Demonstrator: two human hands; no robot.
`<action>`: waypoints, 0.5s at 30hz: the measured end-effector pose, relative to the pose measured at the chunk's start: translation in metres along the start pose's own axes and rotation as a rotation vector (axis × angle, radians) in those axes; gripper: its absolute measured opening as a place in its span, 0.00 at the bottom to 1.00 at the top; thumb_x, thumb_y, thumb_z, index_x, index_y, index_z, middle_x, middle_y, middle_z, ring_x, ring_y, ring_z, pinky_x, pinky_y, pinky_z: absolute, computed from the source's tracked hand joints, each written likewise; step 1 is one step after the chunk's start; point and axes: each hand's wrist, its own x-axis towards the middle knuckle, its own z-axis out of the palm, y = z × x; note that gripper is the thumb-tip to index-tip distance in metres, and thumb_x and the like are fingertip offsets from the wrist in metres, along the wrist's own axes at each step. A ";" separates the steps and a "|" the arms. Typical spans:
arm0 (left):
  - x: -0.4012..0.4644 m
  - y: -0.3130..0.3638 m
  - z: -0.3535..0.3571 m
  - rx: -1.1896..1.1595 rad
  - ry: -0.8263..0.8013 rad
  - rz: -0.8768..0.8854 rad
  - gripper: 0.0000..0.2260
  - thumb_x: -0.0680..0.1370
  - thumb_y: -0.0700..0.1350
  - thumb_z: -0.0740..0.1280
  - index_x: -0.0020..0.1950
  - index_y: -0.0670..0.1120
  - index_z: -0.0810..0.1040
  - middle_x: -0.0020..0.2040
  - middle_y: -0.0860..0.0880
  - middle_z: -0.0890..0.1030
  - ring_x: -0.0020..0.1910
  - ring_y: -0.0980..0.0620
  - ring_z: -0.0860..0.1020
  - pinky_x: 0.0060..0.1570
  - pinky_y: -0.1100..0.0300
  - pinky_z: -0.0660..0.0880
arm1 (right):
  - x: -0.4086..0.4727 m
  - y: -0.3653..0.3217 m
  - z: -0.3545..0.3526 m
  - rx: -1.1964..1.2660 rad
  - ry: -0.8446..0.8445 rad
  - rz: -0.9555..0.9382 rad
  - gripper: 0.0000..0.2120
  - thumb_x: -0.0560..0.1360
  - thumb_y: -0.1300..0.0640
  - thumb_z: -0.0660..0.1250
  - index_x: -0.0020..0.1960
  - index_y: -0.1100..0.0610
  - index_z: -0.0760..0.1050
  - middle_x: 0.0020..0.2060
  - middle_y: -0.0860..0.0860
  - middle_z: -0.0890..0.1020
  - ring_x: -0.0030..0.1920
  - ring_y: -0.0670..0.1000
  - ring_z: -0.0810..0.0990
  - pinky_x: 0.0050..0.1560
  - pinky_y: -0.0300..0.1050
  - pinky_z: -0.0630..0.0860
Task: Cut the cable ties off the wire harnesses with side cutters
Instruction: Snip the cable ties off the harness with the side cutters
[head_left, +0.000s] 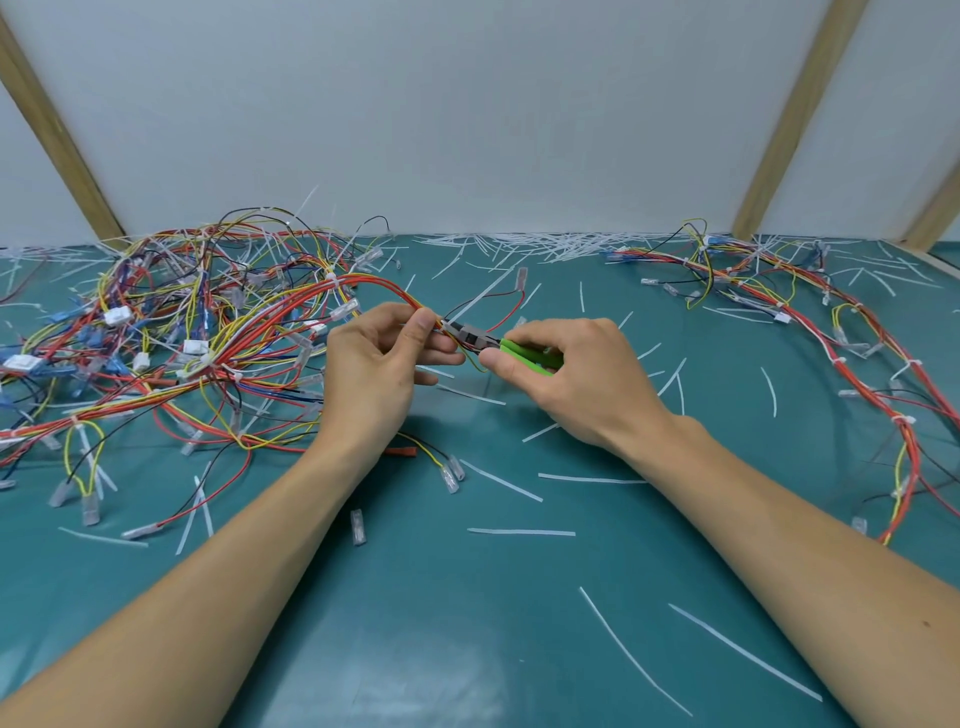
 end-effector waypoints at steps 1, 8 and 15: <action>0.000 0.000 0.000 0.002 0.001 -0.005 0.08 0.83 0.43 0.64 0.45 0.47 0.79 0.37 0.49 0.86 0.39 0.49 0.86 0.32 0.62 0.79 | 0.000 -0.001 0.000 0.002 -0.007 0.001 0.19 0.77 0.34 0.66 0.41 0.49 0.83 0.28 0.47 0.73 0.32 0.51 0.68 0.35 0.50 0.67; 0.000 -0.001 -0.001 0.026 0.004 -0.002 0.08 0.84 0.43 0.64 0.45 0.47 0.77 0.36 0.51 0.85 0.38 0.50 0.86 0.31 0.63 0.78 | 0.000 -0.005 -0.001 -0.007 -0.022 0.022 0.24 0.78 0.33 0.63 0.43 0.51 0.84 0.27 0.52 0.71 0.32 0.53 0.66 0.33 0.50 0.67; 0.000 0.000 -0.001 0.040 -0.002 0.005 0.08 0.84 0.42 0.63 0.45 0.47 0.77 0.36 0.51 0.85 0.38 0.49 0.86 0.31 0.62 0.78 | 0.001 -0.007 -0.002 -0.023 -0.056 0.036 0.21 0.79 0.35 0.64 0.41 0.51 0.83 0.27 0.52 0.71 0.32 0.53 0.67 0.34 0.51 0.68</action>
